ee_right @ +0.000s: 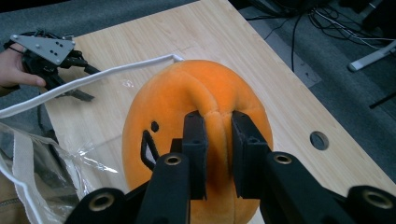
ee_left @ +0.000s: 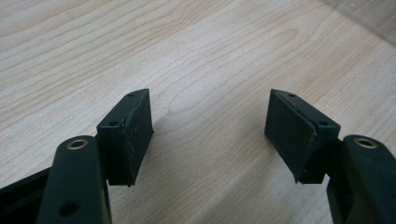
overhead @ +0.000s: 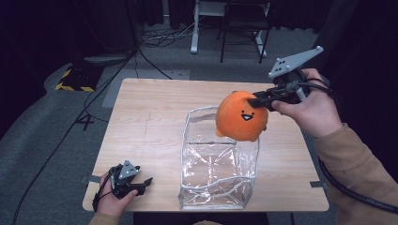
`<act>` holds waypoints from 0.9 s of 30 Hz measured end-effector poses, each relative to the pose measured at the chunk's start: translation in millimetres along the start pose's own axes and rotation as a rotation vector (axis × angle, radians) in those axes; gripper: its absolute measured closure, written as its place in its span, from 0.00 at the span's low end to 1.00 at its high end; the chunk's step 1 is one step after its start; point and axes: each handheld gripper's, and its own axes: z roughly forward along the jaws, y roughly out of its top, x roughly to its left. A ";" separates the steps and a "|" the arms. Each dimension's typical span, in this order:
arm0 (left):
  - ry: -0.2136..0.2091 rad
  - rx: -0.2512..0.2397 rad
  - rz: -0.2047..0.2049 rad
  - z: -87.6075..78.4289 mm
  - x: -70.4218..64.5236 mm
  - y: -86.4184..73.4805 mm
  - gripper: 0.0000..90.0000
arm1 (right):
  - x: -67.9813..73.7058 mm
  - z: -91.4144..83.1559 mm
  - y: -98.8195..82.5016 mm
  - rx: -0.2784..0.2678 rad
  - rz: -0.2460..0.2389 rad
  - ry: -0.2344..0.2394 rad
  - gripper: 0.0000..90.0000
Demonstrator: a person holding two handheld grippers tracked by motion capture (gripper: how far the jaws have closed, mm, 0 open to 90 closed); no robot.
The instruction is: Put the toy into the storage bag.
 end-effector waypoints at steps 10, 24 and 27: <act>-0.004 0.000 0.005 0.2 0.7 0.3 0.36 | 11.2 37.7 8.5 0.019 -0.009 0.057 0.86; -0.007 -0.001 0.010 0.7 1.4 0.8 0.36 | 25.8 97.5 7.9 0.092 -0.031 0.131 0.86; -0.005 -0.001 0.013 0.7 1.4 0.7 0.36 | 28.2 110.5 6.9 0.109 -0.037 0.137 0.86</act>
